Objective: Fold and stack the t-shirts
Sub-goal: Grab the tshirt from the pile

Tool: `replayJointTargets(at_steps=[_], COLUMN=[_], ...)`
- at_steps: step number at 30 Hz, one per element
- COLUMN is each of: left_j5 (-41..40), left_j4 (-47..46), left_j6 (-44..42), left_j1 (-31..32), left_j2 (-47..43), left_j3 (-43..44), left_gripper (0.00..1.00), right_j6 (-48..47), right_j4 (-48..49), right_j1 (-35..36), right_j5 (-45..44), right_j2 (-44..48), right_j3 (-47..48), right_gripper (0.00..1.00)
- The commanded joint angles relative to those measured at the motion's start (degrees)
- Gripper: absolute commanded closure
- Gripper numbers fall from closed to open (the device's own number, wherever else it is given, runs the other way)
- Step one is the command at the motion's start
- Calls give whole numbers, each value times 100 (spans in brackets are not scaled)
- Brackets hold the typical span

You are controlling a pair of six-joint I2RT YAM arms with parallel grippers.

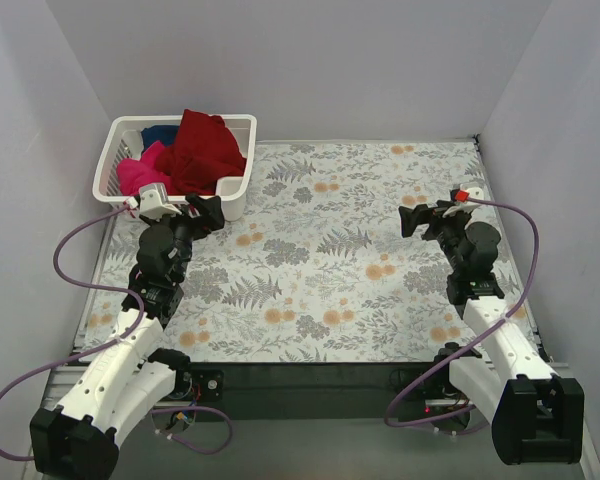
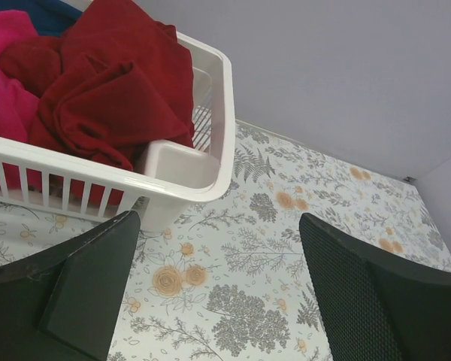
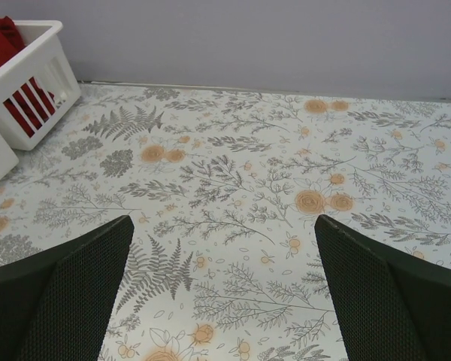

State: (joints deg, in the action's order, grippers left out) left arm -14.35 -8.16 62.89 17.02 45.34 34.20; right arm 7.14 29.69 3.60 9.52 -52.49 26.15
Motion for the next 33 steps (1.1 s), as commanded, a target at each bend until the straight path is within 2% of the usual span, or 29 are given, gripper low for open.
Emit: replayJointTargets(at_steps=[1,4,9,13,17,21,25,28,33], left_j5=[-182,-244,-244,-586,-447,-112,-261,45,521], left_j4=[16,78,148,95,587,290,140,254,-1], left_j6=[-207,-286,-322,-575,-647,-638,-963,-1112,-1183], left_j1=[12,12,4,-5,-400,-1014,-1130,-1209,-1262], left_j2=[-26,53,177,396,1124,1975,2828,3452,3955], left_j3=[8,52,114,394,1238,1633,2231,2714,2864], left_gripper=[18,16,17,14,12,12,12,14,17], right_j6=[24,112,156,253,280,288,332,367,394], right_j4=[63,63,54,54,54,63,54,54,63], right_j1=[-17,-8,-17,-8,-17,-8,-17,-17,-17], right_j5=[-143,-213,-433,-722,-872,-926,-838,-794,-846], right_j2=[-94,-139,-77,54,81,20,-51,-95,-182], right_j3=[285,311,250,154,101,127,145,153,162], right_gripper=[1,2,1,1,2,2,2,2,2])
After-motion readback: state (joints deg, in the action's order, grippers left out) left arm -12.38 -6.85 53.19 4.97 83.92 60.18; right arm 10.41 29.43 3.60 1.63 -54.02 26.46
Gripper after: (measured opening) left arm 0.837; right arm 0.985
